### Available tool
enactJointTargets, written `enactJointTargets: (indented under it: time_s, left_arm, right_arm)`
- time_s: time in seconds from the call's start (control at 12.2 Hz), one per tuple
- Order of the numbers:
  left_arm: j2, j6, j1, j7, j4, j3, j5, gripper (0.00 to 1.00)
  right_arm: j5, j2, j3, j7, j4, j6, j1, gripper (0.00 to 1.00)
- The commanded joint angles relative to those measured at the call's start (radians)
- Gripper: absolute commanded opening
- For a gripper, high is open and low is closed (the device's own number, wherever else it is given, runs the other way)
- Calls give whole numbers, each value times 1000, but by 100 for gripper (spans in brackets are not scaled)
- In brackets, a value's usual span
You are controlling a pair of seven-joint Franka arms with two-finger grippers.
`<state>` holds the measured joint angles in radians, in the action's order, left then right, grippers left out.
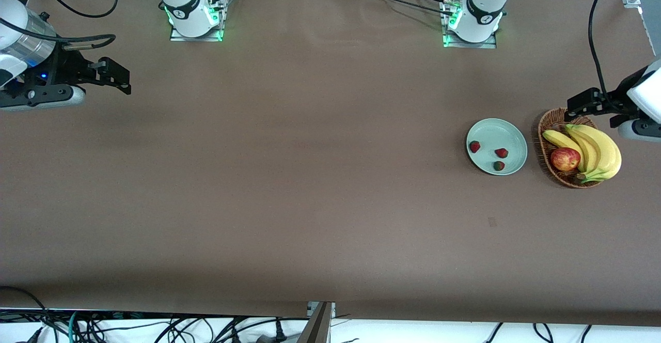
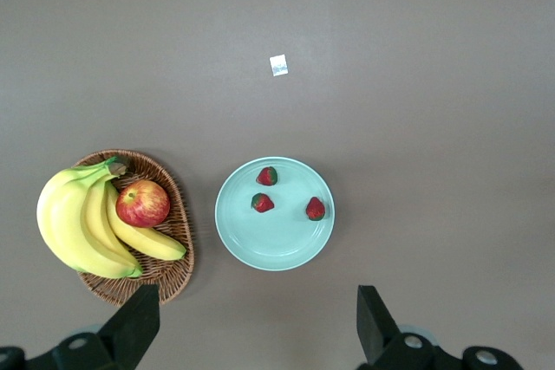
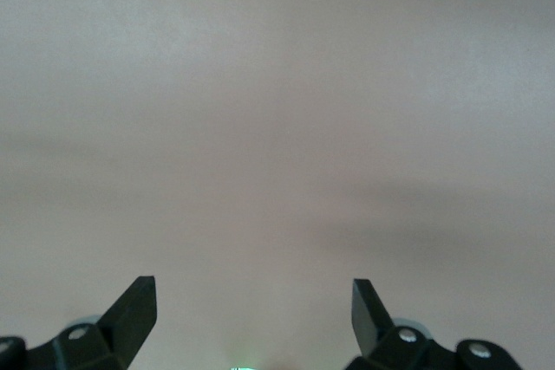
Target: Collect all strawberries into plate
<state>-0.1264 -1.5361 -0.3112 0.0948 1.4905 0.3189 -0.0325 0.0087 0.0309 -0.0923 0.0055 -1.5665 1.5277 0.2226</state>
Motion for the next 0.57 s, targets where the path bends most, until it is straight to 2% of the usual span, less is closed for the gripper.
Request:
enactJointTargets:
  time_s: [0.0,0.16,0.49]
  left_arm:
    - [69,-44,93,16,108,-85,40,100]
    - [94,-73,164,0,155,-138,40,100]
    - [96,-65,299,-92,159,-247,42,100]
  right_arm:
    - [5,3,8,5,17,-17,-8,99]
    - [5,3,8,5,17,-17,-8,99]
    - [5,3,8,5,17,-17,-8,99]
